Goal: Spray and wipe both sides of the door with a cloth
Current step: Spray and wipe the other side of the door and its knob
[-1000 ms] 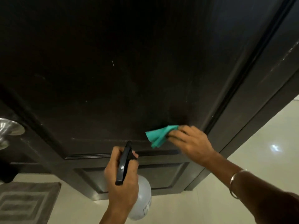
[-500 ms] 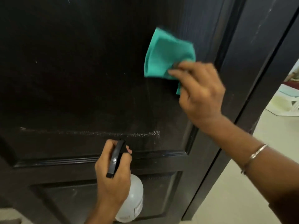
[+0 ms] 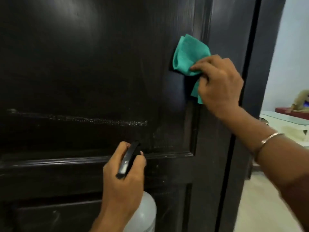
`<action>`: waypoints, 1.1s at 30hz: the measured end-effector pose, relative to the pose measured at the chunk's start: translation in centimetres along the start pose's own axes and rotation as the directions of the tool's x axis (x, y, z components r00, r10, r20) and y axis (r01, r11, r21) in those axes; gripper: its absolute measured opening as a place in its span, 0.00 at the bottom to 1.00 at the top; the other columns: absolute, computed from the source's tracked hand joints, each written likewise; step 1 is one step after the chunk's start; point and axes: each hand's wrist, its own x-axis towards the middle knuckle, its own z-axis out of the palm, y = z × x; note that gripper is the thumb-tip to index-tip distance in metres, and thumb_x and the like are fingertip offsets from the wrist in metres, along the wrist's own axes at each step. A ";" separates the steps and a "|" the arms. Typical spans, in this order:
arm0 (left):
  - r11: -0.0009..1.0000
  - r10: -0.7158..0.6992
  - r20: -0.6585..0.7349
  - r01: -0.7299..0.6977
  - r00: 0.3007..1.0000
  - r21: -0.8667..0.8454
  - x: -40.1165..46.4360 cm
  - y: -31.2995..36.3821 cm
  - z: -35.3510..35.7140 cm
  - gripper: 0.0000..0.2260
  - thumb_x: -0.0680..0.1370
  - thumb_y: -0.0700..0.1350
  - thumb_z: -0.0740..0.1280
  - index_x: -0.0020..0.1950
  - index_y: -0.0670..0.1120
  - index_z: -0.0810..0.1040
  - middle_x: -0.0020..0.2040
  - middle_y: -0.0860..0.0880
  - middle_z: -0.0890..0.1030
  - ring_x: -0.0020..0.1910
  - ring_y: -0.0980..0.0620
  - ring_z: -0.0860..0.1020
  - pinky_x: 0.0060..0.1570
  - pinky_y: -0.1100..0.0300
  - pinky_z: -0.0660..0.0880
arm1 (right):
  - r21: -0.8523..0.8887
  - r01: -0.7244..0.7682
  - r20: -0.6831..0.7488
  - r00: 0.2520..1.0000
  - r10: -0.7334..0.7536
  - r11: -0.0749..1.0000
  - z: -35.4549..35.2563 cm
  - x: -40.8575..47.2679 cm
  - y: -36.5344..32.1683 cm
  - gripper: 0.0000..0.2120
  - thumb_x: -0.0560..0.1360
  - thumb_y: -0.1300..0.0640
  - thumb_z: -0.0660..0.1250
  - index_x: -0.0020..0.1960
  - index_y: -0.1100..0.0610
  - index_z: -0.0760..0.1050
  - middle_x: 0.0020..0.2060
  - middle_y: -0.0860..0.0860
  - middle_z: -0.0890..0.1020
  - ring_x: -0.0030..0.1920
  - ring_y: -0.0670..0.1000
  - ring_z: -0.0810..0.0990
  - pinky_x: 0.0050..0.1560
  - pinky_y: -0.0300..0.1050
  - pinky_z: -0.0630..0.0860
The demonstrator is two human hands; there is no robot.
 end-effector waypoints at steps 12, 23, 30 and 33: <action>0.988 -0.061 -0.139 0.080 0.988 0.134 -3.8 -4.5 -7.9 0.09 0.79 0.40 0.68 0.39 0.47 0.77 0.30 0.41 0.75 0.28 0.48 0.71 0.30 0.50 0.71 | 0.092 -0.063 0.034 0.998 0.060 0.994 1.4 -3.1 -0.7 0.14 0.82 0.55 0.65 0.65 0.54 0.82 0.61 0.52 0.82 0.54 0.61 0.80 0.52 0.57 0.77; 0.986 0.012 -0.242 0.029 0.970 0.165 -2.8 -3.3 -12.1 0.08 0.79 0.38 0.66 0.40 0.38 0.75 0.30 0.39 0.72 0.28 0.45 0.69 0.29 0.49 0.69 | 0.232 -0.179 0.000 0.983 0.184 0.956 4.6 -6.3 -1.5 0.16 0.86 0.49 0.58 0.69 0.50 0.78 0.64 0.53 0.79 0.64 0.57 0.78 0.66 0.60 0.75; 0.974 0.030 -0.253 0.029 0.967 0.224 -2.0 -3.5 -11.7 0.07 0.79 0.39 0.67 0.41 0.40 0.77 0.35 0.37 0.77 0.28 0.41 0.73 0.28 0.39 0.74 | 0.279 0.116 -0.009 0.993 -0.118 0.953 2.8 -10.2 -9.1 0.11 0.83 0.59 0.67 0.61 0.60 0.84 0.56 0.57 0.84 0.51 0.59 0.82 0.54 0.54 0.79; 0.976 0.028 -0.264 0.031 0.964 0.217 -1.3 -3.6 -11.3 0.07 0.79 0.40 0.67 0.44 0.38 0.77 0.37 0.35 0.78 0.29 0.44 0.73 0.28 0.39 0.73 | 0.313 0.054 0.006 0.998 -0.059 0.948 3.3 -10.7 -9.8 0.11 0.82 0.58 0.68 0.62 0.60 0.84 0.57 0.57 0.83 0.53 0.58 0.82 0.55 0.53 0.79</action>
